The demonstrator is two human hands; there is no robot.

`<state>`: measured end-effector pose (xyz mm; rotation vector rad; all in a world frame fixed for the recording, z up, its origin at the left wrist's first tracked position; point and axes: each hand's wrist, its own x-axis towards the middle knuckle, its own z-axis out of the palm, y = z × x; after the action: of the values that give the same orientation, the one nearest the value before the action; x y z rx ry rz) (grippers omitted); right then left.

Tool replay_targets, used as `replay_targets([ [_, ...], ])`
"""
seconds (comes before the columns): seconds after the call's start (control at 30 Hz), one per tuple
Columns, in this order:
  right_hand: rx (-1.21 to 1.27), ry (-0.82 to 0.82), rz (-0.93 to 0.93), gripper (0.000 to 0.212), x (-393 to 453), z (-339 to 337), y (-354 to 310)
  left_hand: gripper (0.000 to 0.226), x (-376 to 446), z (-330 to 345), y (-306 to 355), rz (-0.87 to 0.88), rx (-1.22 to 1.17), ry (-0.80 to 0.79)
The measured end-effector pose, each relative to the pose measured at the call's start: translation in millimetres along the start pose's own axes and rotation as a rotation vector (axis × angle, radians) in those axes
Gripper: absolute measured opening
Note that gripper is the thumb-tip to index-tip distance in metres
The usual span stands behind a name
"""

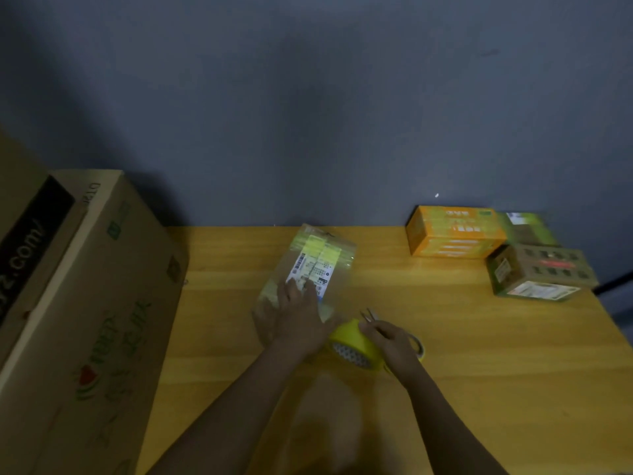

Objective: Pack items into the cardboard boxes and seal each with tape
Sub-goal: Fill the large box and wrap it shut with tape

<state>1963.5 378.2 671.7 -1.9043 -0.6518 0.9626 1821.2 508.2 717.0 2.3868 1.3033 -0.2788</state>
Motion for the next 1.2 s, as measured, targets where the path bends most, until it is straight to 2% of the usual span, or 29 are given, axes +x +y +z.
replay_targets([
  [0.03, 0.022, 0.002, -0.001, 0.029, -2, 0, 2, 0.116, -1, 2, 1, -0.005, -0.014, -0.102],
  [0.1, 0.028, -0.014, -0.013, 0.046, -5, 2, 2, 0.130, -3, 5, 1, 0.005, 0.093, -0.151],
  [0.2, -0.076, -0.013, -0.055, 0.061, -3, 0, -8, 0.110, -4, 1, -1, 0.017, 0.194, -0.109],
  [0.27, -0.147, 0.035, -0.076, 0.067, -1, -5, -22, 0.102, -4, -6, -3, 0.041, 0.132, -0.122],
  [0.33, -0.196, 0.079, -0.136, 0.063, -2, -11, -44, 0.104, -2, -12, -14, 0.070, -0.037, -0.145],
  [0.4, -0.254, 0.030, -0.186, 0.056, -4, -17, -72, 0.108, 3, -12, -31, 0.117, -0.304, -0.158],
  [0.47, -0.327, -0.091, -0.206, 0.045, -8, -20, -103, 0.116, 6, -5, -46, 0.191, -0.608, -0.155],
  [0.53, -0.385, -0.247, -0.197, 0.040, -4, -13, -128, 0.109, 3, 11, -57, 0.167, -0.890, -0.165],
  [0.63, -0.487, -0.429, -0.224, 0.039, 5, 13, -143, 0.103, -4, 37, -69, 0.091, -1.057, -0.179],
  [0.77, -0.373, -0.348, -0.099, 0.052, 11, 32, -138, 0.111, 0, 46, -84, 0.202, -0.804, -0.120],
  [0.83, -0.302, -0.299, -0.081, 0.056, 14, 32, -135, 0.112, 3, 41, -87, 0.193, -0.705, -0.111],
  [0.9, -0.331, -0.281, -0.088, 0.058, 14, 27, -129, 0.104, 3, 39, -89, 0.156, -0.629, -0.135],
  [1.0, -0.553, -0.184, -0.135, 0.038, 9, -9, -119, 0.092, 4, 38, -91, 0.123, -0.540, -0.174],
  [1.1, -0.915, 0.021, -0.036, 0.058, 6, -66, -97, 0.086, 2, 37, -91, 0.100, -0.533, -0.194],
  [1.17, -1.076, 0.061, 0.109, 0.068, 7, -84, -78, 0.086, 2, 35, -90, 0.097, -0.522, -0.188],
  [1.2, -1.066, 0.055, 0.150, 0.070, 11, -85, -67, 0.086, 2, 34, -90, 0.104, -0.510, -0.186],
])
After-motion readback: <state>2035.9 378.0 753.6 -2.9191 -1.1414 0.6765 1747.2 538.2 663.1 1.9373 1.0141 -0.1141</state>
